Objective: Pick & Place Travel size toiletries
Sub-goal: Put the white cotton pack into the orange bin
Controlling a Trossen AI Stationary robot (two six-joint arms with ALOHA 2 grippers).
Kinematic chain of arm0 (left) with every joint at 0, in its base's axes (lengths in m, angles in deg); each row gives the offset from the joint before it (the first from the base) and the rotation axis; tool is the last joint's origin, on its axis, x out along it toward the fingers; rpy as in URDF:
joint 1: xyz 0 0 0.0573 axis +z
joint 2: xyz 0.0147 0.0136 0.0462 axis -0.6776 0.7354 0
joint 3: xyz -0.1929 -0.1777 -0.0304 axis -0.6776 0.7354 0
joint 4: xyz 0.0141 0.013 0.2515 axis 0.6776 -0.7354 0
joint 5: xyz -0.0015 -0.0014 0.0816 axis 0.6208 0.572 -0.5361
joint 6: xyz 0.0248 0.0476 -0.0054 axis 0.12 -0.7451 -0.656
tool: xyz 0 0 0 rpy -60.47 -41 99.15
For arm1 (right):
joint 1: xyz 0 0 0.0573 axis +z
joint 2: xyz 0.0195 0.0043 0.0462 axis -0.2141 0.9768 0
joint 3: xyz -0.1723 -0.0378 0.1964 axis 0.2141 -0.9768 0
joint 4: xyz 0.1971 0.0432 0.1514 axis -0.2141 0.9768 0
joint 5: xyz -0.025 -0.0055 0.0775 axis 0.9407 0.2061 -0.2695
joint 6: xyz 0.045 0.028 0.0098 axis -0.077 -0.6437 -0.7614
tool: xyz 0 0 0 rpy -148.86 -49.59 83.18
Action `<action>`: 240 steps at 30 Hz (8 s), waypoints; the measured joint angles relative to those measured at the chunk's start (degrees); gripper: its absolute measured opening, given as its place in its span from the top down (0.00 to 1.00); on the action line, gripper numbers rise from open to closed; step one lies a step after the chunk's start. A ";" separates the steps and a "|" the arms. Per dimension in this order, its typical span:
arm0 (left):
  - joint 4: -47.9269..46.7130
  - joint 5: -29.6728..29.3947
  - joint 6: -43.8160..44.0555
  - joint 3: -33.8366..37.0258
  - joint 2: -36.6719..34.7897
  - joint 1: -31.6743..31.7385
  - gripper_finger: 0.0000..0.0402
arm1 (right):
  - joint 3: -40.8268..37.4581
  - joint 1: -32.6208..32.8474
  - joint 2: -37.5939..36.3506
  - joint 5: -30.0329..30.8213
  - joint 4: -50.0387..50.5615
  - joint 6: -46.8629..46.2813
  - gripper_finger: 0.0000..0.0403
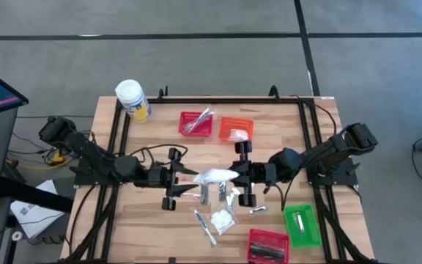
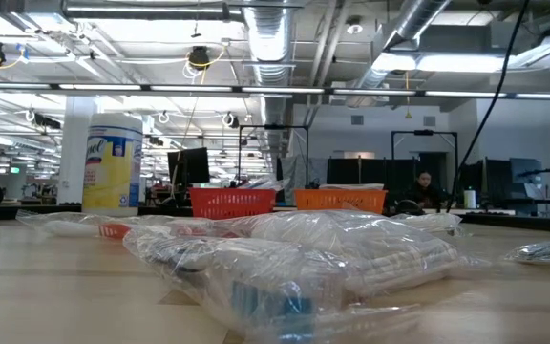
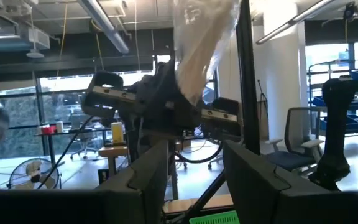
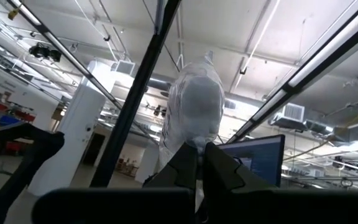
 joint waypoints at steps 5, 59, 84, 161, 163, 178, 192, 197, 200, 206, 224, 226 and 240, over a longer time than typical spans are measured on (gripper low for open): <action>0.21 6.14 -2.39 0.00 0.00 -0.87 0.64 | 0.00 1.06 0.11 -0.01 -0.05 1.89 0.99; 1.53 6.05 -2.26 0.00 -1.16 -1.79 0.49 | 9.97 2.91 15.93 7.80 -4.29 4.87 0.99; -7.71 -7.65 -5.50 0.00 -8.40 -8.10 0.97 | 10.49 1.92 11.30 13.66 8.44 4.02 0.71; -70.36 9.66 22.75 -16.61 4.35 11.65 0.97 | 30.77 -10.14 4.81 -3.23 102.80 -14.09 0.46; -70.44 9.64 22.75 -16.61 4.35 11.65 0.97 | 30.77 -10.23 4.81 -3.23 102.43 -13.75 0.48; -70.49 9.37 22.77 -16.61 4.37 11.69 0.97 | 30.77 -10.25 4.81 -3.23 102.90 -11.61 0.97; -70.83 5.23 25.84 -16.63 2.33 11.18 0.71 | 31.52 -10.25 4.42 0.00 103.47 -9.51 1.00; -71.56 1.44 26.01 -16.63 -0.22 9.46 0.50 | 31.54 -10.25 3.81 4.61 103.74 -9.51 1.00; -72.06 -0.83 26.02 -16.63 -2.44 8.30 0.40 | 31.58 -10.25 3.85 7.60 104.22 -9.51 1.00; -72.10 -5.27 26.03 -15.85 -5.97 5.55 0.33 | 31.58 -11.24 3.85 14.22 106.25 -8.49 1.00; -71.21 -8.72 25.85 -12.85 -8.63 5.97 0.36 | 14.30 -28.71 -9.70 10.58 98.09 -11.15 1.00; -70.75 -8.74 25.77 -12.85 -8.63 6.05 0.36 | 10.89 -30.60 -12.30 10.54 95.12 -10.93 1.00; -70.25 -8.87 25.59 -12.85 -8.59 6.71 0.37 | -0.59 -38.23 -14.99 8.14 86.90 -6.25 1.00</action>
